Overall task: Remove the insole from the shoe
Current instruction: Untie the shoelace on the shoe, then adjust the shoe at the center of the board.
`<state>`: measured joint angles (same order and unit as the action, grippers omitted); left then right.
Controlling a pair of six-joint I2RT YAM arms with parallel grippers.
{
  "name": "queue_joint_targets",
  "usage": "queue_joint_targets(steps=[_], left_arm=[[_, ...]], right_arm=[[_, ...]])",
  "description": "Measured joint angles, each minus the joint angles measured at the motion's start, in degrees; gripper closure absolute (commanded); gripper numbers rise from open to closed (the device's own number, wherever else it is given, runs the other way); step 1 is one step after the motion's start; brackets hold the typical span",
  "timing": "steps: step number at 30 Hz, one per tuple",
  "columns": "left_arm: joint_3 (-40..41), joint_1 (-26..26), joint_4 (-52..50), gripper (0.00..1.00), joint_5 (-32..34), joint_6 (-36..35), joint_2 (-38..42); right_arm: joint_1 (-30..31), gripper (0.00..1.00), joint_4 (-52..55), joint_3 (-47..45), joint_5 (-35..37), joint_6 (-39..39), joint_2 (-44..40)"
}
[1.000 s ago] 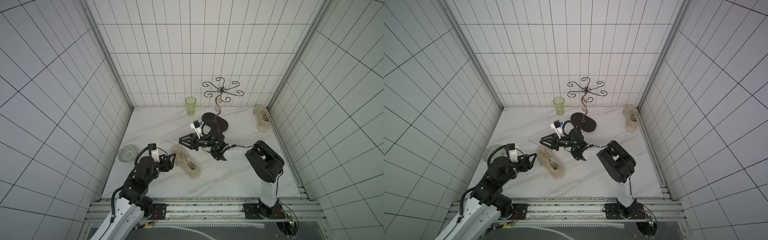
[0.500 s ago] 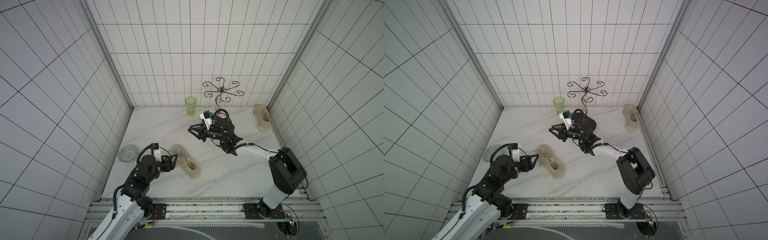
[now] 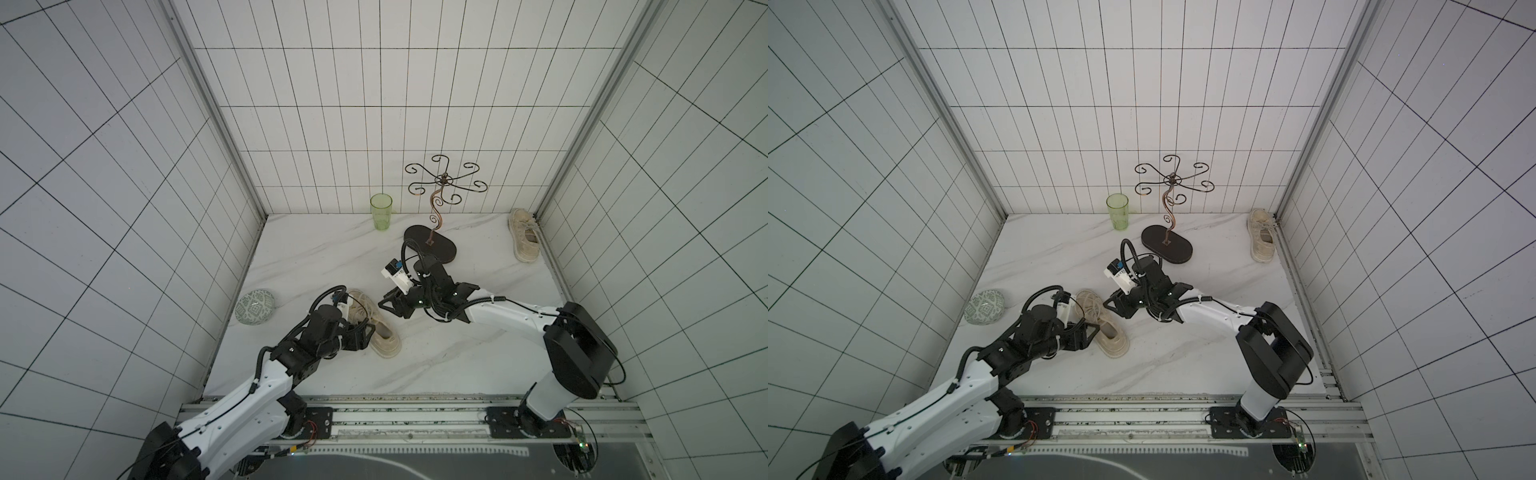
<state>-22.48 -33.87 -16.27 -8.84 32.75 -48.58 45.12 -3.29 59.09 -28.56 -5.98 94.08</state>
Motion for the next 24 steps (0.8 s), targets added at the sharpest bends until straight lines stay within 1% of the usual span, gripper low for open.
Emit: queue_joint_targets(steps=[4, 9, 11, 17, 19, 20, 22, 24], left_arm=[[0.4, -0.5, 2.3, 0.37, 1.8, 1.4, -1.3], [0.7, -0.6, 5.6, 0.45, 2.6, 2.1, -3.3], [0.9, -0.6, 7.0, 0.47, 2.4, 2.4, -4.7], [1.0, -1.2, 9.0, 0.48, 2.1, 2.3, -6.9], [1.0, -1.7, 9.2, 0.49, 2.1, 2.2, -7.4], [1.0, -2.0, 9.2, 0.52, 2.1, 2.1, -8.0], [1.0, -2.6, 9.3, 0.63, 2.1, 1.6, -9.3], [1.0, -2.9, 9.7, 0.77, 2.0, 1.6, -11.2]], right_arm=[[1.9, 0.61, 1.9, -0.2, 1.5, 0.5, 0.4], [3.3, 0.60, 3.3, -0.4, 3.3, 0.7, 1.7], [3.9, 0.59, 3.8, -0.4, 4.0, 0.8, 2.5], [5.5, 0.59, 5.6, -0.4, 5.9, 1.0, 5.0], [5.6, 0.63, 6.1, -0.4, 6.8, 1.1, 5.5], [5.7, 0.67, 6.1, -0.4, 7.5, 1.2, 5.5], [5.7, 0.75, 6.2, -0.4, 9.2, 1.0, 5.5], [5.7, 0.87, 6.5, -0.4, 11.3, 0.9, 5.5]])
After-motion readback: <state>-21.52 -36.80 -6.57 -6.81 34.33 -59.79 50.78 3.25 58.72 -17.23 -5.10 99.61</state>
